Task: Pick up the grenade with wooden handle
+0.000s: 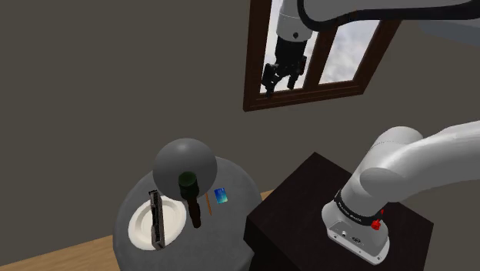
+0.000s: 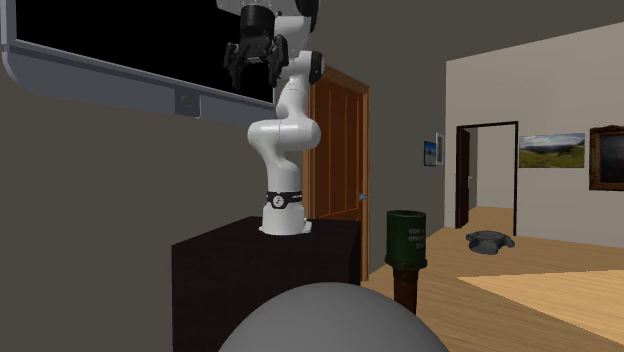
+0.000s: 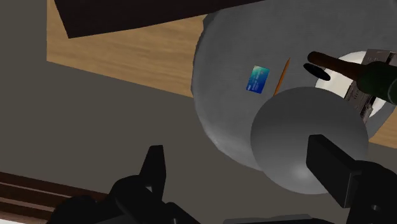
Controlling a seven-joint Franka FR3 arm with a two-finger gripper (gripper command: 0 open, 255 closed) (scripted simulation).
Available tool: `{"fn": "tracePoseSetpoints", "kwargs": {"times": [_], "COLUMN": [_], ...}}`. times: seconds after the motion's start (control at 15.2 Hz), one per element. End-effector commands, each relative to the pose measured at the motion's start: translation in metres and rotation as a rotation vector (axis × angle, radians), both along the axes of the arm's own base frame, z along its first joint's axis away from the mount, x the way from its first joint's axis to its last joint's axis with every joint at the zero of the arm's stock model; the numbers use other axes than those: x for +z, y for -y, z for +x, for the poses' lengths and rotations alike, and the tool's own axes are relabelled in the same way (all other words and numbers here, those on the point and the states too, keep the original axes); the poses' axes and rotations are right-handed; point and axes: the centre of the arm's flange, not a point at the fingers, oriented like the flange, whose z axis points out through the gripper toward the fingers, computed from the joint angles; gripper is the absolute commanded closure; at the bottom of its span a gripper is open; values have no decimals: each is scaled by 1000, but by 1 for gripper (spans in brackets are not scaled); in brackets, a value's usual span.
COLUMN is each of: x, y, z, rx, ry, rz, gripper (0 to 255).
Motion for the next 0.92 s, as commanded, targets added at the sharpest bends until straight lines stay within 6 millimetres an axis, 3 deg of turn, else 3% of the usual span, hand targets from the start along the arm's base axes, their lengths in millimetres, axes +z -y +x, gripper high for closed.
{"fn": "tracePoseSetpoints", "kwargs": {"times": [0.0, 0.86], "x": [-16, -115], "y": [-19, -150], "z": [4, 45], "rx": [-10, -64], "ry": [-4, -34], "rz": [6, 37], "gripper": [0, 0]}}
